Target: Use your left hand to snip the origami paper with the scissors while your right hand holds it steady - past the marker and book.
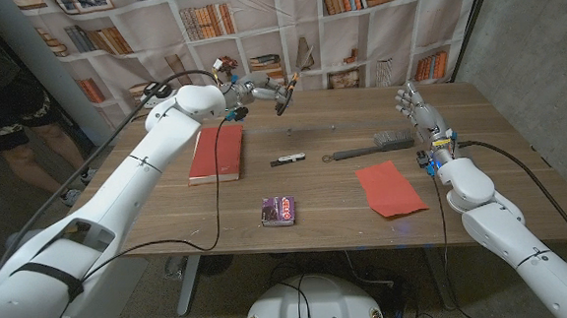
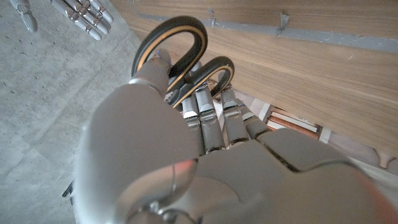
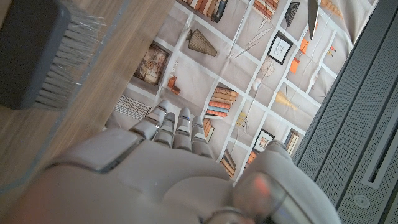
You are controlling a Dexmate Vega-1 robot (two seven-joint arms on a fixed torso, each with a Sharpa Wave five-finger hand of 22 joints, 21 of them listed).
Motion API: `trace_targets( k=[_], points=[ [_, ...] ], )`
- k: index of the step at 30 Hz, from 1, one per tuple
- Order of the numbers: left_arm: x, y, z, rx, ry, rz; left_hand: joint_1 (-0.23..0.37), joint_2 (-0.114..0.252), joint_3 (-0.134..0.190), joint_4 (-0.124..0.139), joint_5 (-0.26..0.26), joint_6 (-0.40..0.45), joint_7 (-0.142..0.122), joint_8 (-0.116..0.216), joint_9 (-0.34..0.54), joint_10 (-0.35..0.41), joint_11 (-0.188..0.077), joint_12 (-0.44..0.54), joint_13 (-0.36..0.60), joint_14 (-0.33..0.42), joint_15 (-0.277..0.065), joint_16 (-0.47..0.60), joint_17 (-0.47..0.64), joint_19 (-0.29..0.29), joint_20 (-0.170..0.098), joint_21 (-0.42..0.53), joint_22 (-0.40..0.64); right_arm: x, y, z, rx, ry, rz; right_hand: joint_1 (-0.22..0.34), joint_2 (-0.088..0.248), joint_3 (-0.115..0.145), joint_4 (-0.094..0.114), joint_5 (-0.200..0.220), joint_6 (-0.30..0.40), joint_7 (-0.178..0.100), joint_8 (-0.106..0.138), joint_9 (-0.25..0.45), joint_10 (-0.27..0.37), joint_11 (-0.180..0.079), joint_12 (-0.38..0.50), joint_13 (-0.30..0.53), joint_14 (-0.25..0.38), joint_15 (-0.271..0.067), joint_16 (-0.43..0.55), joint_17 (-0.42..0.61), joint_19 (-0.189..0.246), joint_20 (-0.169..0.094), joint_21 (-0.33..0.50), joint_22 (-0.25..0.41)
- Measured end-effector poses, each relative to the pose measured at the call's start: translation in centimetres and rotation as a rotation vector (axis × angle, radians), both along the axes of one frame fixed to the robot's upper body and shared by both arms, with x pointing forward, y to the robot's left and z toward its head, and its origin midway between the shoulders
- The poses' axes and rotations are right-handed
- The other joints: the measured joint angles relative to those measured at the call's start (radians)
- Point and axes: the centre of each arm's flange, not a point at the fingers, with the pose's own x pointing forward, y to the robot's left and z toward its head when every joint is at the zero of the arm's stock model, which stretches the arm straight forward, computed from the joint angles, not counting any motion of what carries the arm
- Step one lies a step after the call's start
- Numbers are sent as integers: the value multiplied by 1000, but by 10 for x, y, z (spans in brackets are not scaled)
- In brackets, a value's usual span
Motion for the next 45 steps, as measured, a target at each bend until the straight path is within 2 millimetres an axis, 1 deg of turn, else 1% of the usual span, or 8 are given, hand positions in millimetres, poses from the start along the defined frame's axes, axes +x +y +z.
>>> trace_targets(
  k=[9, 16, 17, 26, 34, 35, 36, 45],
  points=[
    [12, -22, 15, 81, 110, -121, 0, 0, 0, 0, -2, -5, -5, 18, 25, 0, 0, 12, 15, 0, 0, 0, 9, 0, 0, 0, 0, -14, -6, -6, -11, 0, -67, 0, 0, -1, -7, 0, 1, -1, 0, 0, 0, 0, 0, 0, 4, -4, 0, 0, 0, 0, 0, 0],
    [8, -34, 4, 129, 220, -255, -15, 13, 0, 0, -2, -6, -5, 34, 44, 0, 0, 21, 29, 0, 0, 8, 18, 0, 0, 0, 0, -34, -1, -8, -48, -15, -59, 9, 9, 6, -14, 0, 28, -16, 6, 0, 33, -25, 8, 0, 23, -17, 0, -2, 0, 0, 1, 0],
    [27, -35, 7, 83, 273, -260, -15, 13, 1, -1, -2, -6, -5, 35, 46, 0, 0, 23, 31, 0, 0, 9, 18, 0, 0, 0, 0, -33, -10, -13, -49, 1, -168, 18, 11, 10, -18, 0, 34, -18, 7, 0, 38, -30, 8, 0, 26, -18, 2, -2, 0, 0, 6, 0],
    [34, -47, -1, 69, 417, -361, -15, 13, 6, -6, -4, -6, -5, 50, 72, 4, 4, 35, 48, 8, 8, 17, 23, 10, 9, 5, 0, -55, -10, -23, -80, -12, -244, 37, 15, 14, -33, 0, 61, -32, 15, 0, 75, -50, 21, -3, 51, -24, 7, -2, 27, 2, 10, 0],
    [32, -46, -10, 99, 478, -378, -21, 8, 6, -6, -7, -8, -3, 60, 93, 4, 3, 50, 66, 12, 4, 18, 28, 24, 23, 5, 0, -70, -7, -43, -95, 20, -232, 98, 24, 39, -75, 0, 117, -77, 20, 0, 134, -121, 29, 0, 110, -56, 11, -2, 81, -30, 21, 0],
    [37, -66, -3, 70, 501, -412, -21, 8, 6, -6, -7, -8, -3, 60, 95, 4, 3, 50, 68, 12, 4, 18, 28, 28, 19, 5, 0, -80, -10, -38, -123, -56, -329, 103, 25, 39, -80, 0, 124, -84, 22, 0, 141, -128, 31, 0, 113, -59, 11, -2, 81, -30, 21, 0],
    [37, -66, -4, 72, 506, -410, -21, 8, 6, -6, -7, -8, -3, 60, 99, 4, 3, 51, 68, 14, 7, 18, 28, 31, 16, 5, 0, -82, -9, -40, -125, -53, -327, 110, 21, 40, -87, 0, 130, -90, 22, 0, 149, -136, 33, 0, 121, -59, 11, -2, 81, -30, 21, 0],
    [36, -81, -10, 50, 547, -440, -47, 13, 10, -10, -9, -6, -1, 71, 114, 10, 6, 63, 74, 33, 7, 22, 28, 45, 12, 13, 0, -110, 1, -56, -182, -109, -411, 148, 25, 53, -111, 0, 172, -125, 30, 0, 188, -174, 40, 0, 152, -74, 11, -2, 99, -27, 21, 0]
  ],
)
